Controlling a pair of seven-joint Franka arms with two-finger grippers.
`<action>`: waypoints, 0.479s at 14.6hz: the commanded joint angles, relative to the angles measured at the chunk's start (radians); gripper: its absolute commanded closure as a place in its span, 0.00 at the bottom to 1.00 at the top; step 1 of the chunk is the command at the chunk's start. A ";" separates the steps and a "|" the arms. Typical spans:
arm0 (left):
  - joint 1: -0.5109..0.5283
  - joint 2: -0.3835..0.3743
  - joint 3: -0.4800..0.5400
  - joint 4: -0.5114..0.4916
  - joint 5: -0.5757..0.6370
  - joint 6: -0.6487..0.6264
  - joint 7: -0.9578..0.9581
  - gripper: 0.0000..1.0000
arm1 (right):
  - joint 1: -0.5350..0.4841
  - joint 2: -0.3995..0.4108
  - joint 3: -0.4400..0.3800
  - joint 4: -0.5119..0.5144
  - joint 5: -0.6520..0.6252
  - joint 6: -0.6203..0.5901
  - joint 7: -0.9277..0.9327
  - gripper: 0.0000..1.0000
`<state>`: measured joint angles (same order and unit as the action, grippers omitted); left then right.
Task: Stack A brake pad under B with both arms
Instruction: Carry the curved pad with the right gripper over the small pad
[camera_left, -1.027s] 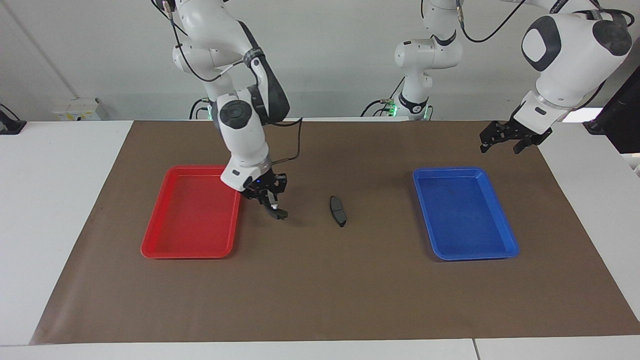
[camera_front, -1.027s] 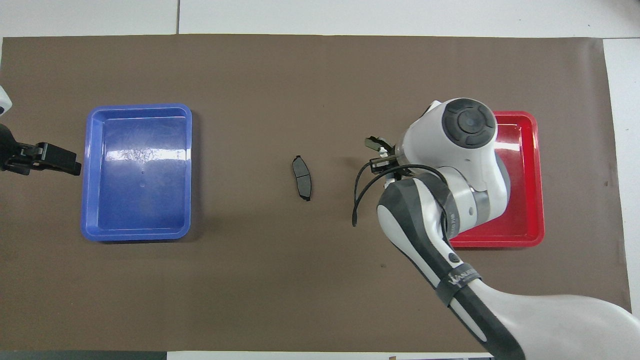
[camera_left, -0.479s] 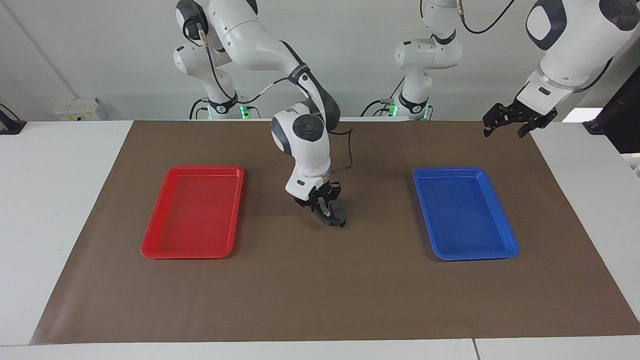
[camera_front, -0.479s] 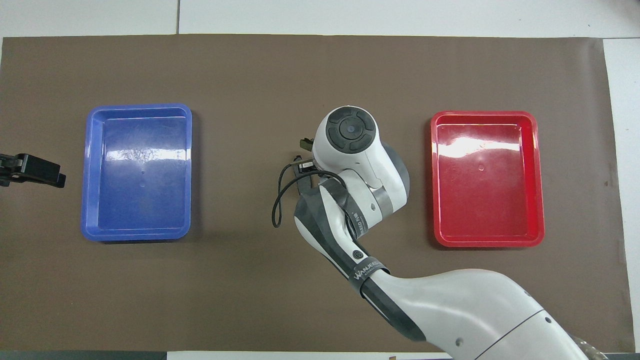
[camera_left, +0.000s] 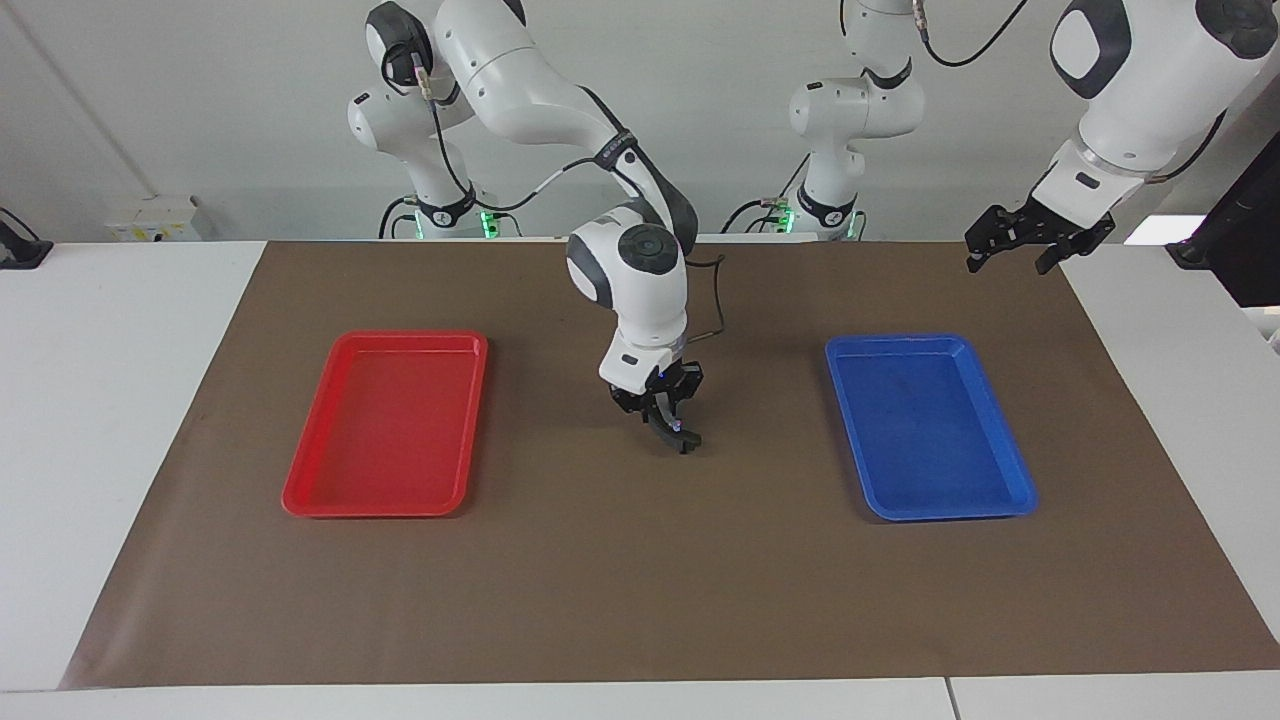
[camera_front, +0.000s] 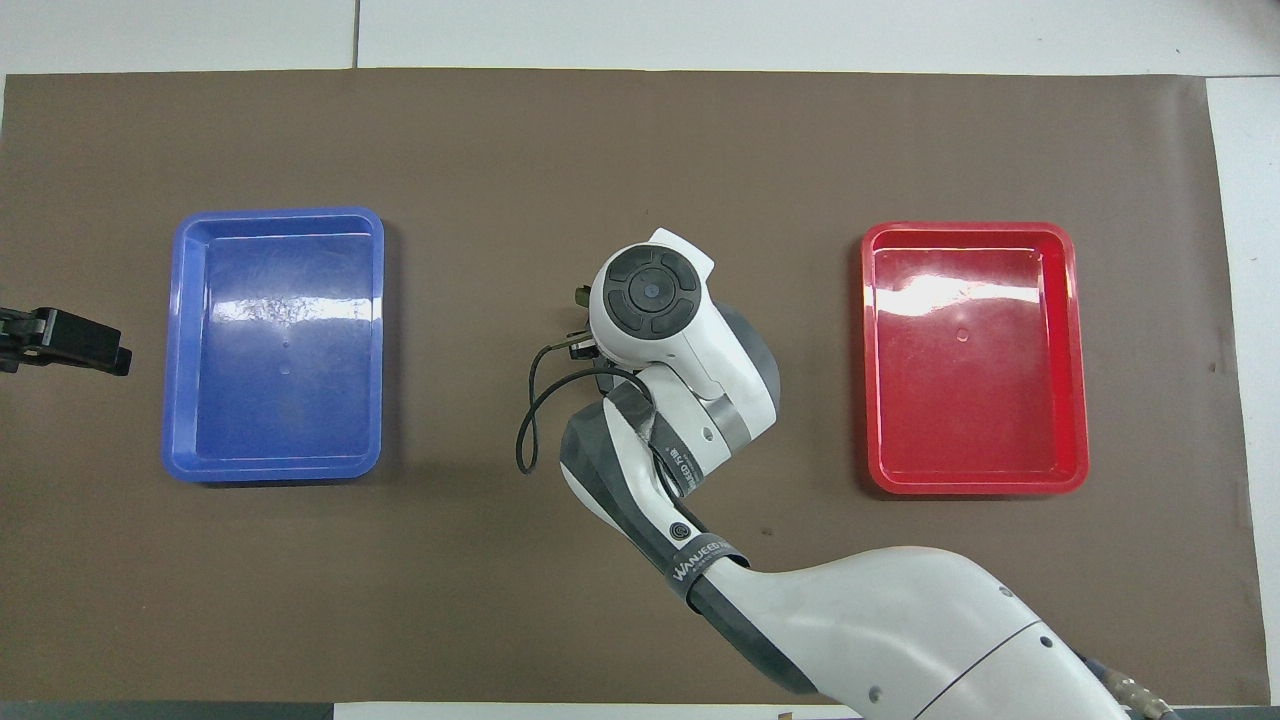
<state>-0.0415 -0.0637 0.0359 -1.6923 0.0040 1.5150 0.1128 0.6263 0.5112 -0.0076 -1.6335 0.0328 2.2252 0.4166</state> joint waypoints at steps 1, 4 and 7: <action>0.002 -0.008 -0.007 0.002 0.019 0.010 0.005 0.02 | 0.010 0.019 -0.003 0.006 -0.021 0.033 0.041 1.00; -0.003 -0.008 -0.008 -0.001 0.017 0.043 0.010 0.02 | 0.013 0.033 -0.003 0.006 -0.025 0.054 0.063 1.00; -0.008 -0.008 -0.013 -0.009 0.017 0.085 0.005 0.02 | 0.009 0.038 -0.002 0.006 -0.036 0.060 0.070 1.00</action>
<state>-0.0456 -0.0638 0.0268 -1.6923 0.0040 1.5662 0.1133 0.6351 0.5486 -0.0082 -1.6344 0.0136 2.2719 0.4597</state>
